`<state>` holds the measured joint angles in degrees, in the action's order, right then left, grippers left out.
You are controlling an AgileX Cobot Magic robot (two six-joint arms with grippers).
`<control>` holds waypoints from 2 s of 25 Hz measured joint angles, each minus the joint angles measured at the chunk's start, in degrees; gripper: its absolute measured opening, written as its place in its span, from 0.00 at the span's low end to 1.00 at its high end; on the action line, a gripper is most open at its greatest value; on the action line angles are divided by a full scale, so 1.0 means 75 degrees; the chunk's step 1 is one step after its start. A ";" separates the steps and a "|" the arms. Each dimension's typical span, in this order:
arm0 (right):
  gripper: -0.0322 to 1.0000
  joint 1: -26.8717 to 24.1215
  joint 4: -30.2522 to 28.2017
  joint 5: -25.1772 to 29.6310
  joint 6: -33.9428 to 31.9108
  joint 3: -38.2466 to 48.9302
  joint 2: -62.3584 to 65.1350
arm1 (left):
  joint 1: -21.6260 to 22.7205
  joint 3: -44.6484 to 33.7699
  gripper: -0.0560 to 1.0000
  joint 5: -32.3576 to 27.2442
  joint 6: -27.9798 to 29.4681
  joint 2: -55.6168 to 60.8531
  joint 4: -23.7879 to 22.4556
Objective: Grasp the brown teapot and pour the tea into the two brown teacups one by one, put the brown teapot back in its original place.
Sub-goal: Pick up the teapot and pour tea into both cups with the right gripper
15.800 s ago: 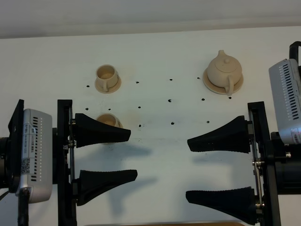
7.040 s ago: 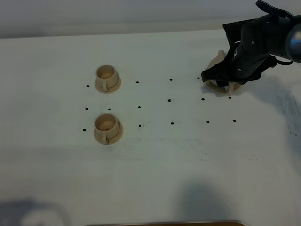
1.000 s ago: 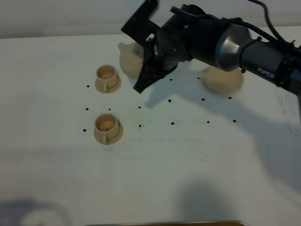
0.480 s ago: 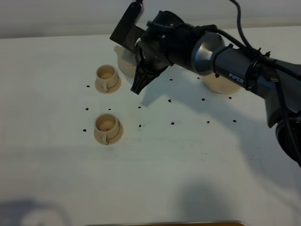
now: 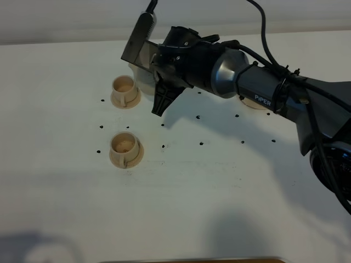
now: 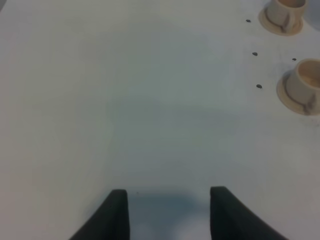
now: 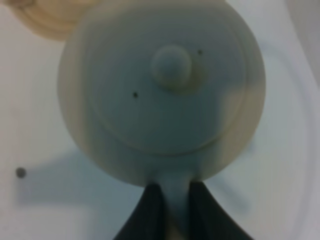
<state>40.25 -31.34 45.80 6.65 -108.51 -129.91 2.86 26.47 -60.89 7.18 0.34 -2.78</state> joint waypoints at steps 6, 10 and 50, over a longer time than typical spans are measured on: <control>0.12 0.0095 -0.0453 -0.0082 -0.0038 -0.0015 -0.0090 | 0.0000 0.0000 0.47 0.0000 0.0000 0.0000 0.0000; 0.12 0.0144 -0.0650 -0.0098 -0.0046 -0.0015 -0.0220 | 0.0000 0.0000 0.47 0.0000 0.0000 0.0000 0.0000; 0.12 0.0398 -0.2231 0.0019 -0.0059 -0.0243 -0.0669 | 0.0000 0.0000 0.47 0.0000 0.0000 0.0000 0.0000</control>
<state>43.23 -48.08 45.94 6.21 -110.33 -134.93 2.86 26.47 -60.89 7.18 0.34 -2.78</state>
